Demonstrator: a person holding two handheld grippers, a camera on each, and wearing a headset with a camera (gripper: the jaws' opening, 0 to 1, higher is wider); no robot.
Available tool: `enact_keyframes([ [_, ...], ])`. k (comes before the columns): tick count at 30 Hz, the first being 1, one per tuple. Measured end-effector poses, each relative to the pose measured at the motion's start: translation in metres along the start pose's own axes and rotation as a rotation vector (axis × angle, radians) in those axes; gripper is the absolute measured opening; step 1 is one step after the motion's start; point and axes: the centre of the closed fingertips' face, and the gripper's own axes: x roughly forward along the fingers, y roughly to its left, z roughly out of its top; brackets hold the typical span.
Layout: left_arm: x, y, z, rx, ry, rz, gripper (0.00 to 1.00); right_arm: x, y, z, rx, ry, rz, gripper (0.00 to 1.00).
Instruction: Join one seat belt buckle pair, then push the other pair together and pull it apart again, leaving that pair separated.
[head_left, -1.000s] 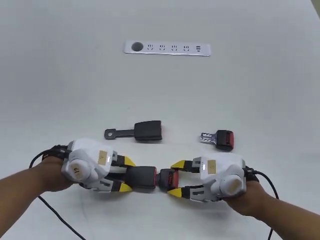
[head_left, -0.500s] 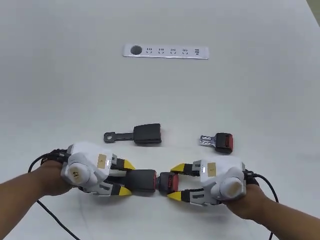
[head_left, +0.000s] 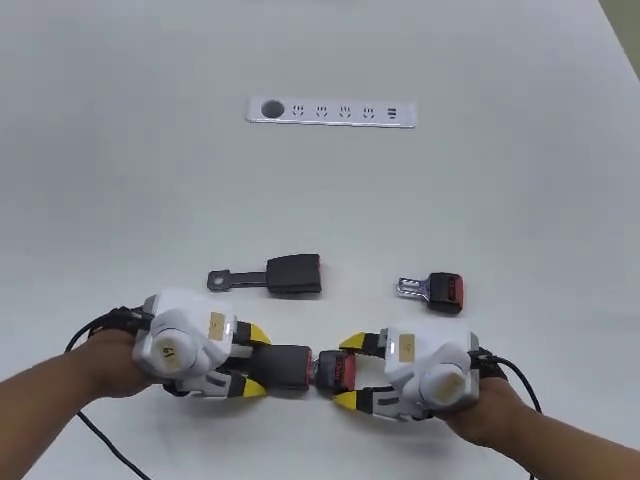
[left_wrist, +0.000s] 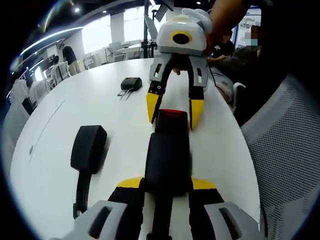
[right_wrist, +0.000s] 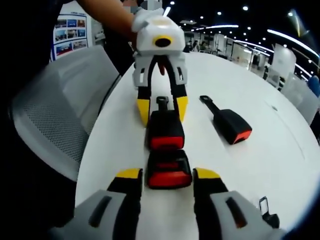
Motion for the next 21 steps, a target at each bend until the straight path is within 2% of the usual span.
enact_keyframes([
  [1, 0.000, 0.000, 0.002, -0.022, -0.006, 0.009, 0.41, 0.000, 0.000, 0.002, 0.007, -0.003, -0.006, 0.55],
  [2, -0.001, -0.003, 0.003, -0.030, -0.011, 0.002, 0.49, 0.000, 0.000, 0.005, 0.004, -0.016, -0.017, 0.66],
  [3, -0.003, -0.005, 0.007, -0.032, -0.037, -0.002, 0.56, -0.002, -0.002, 0.008, -0.002, -0.026, -0.032, 0.71],
  [4, -0.006, -0.006, 0.013, -0.043, -0.067, 0.002, 0.63, -0.004, -0.003, 0.009, -0.001, -0.027, -0.043, 0.73],
  [5, -0.008, -0.005, 0.016, -0.054, -0.077, 0.013, 0.69, -0.005, -0.005, 0.010, 0.004, -0.032, -0.051, 0.74],
  [6, -0.011, -0.003, 0.017, -0.061, -0.083, 0.026, 0.72, -0.007, -0.007, 0.013, 0.007, -0.043, -0.059, 0.74],
  [7, -0.015, 0.001, 0.018, -0.074, -0.088, 0.051, 0.73, -0.009, -0.008, 0.014, 0.011, -0.050, -0.063, 0.74],
  [9, -0.020, 0.004, 0.022, -0.092, -0.116, 0.060, 0.74, -0.015, -0.012, 0.018, 0.035, -0.069, -0.082, 0.75],
  [12, -0.025, 0.007, 0.024, -0.119, -0.132, 0.070, 0.77, -0.025, -0.019, 0.022, 0.063, -0.096, -0.104, 0.75],
  [14, -0.029, 0.013, 0.028, -0.117, -0.147, 0.090, 0.81, -0.029, -0.023, 0.022, 0.071, -0.103, -0.104, 0.76],
  [18, -0.037, 0.029, 0.036, -0.124, -0.170, 0.130, 0.81, -0.040, -0.036, 0.020, 0.073, -0.100, -0.122, 0.75],
  [21, -0.043, 0.039, 0.041, -0.132, -0.190, 0.141, 0.79, -0.058, -0.054, 0.019, 0.091, -0.116, -0.163, 0.75],
])
